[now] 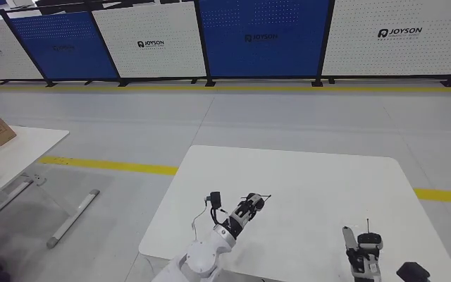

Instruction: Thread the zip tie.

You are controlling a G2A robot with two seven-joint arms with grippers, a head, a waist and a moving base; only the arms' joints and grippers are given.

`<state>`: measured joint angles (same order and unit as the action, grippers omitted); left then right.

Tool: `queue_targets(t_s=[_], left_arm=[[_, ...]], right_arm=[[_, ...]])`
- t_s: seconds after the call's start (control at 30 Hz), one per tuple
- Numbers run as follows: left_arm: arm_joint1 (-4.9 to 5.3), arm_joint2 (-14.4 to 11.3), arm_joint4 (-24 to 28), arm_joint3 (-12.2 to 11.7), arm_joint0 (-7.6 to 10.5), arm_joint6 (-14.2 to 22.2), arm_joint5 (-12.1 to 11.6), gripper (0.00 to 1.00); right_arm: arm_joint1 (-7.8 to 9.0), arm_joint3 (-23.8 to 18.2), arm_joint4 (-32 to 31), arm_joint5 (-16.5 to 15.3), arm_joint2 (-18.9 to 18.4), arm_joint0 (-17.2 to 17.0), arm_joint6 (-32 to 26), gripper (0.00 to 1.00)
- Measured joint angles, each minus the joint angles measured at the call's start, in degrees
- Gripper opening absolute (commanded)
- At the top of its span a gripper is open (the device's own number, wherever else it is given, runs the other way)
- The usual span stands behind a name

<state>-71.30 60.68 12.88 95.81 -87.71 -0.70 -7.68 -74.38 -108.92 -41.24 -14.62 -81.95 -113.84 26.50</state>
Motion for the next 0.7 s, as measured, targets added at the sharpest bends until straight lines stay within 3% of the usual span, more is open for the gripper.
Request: queue_targets(t_s=[0.2, 0.7], left_arm=[[-0.04, 1.7, 2.6, -2.1, -0.93, -1.6, -1.9, 0.0], [-0.05, 1.8, 2.8, -2.2, -1.01, -1.8, -2.0, 0.0]], right_arm=[[0.28, -3.4, 5.1, -1.7, -4.9, -4.0, -1.1, 1.0], [0.29, -3.5, 5.6, -1.8, -5.1, -4.1, -1.6, 1.0]])
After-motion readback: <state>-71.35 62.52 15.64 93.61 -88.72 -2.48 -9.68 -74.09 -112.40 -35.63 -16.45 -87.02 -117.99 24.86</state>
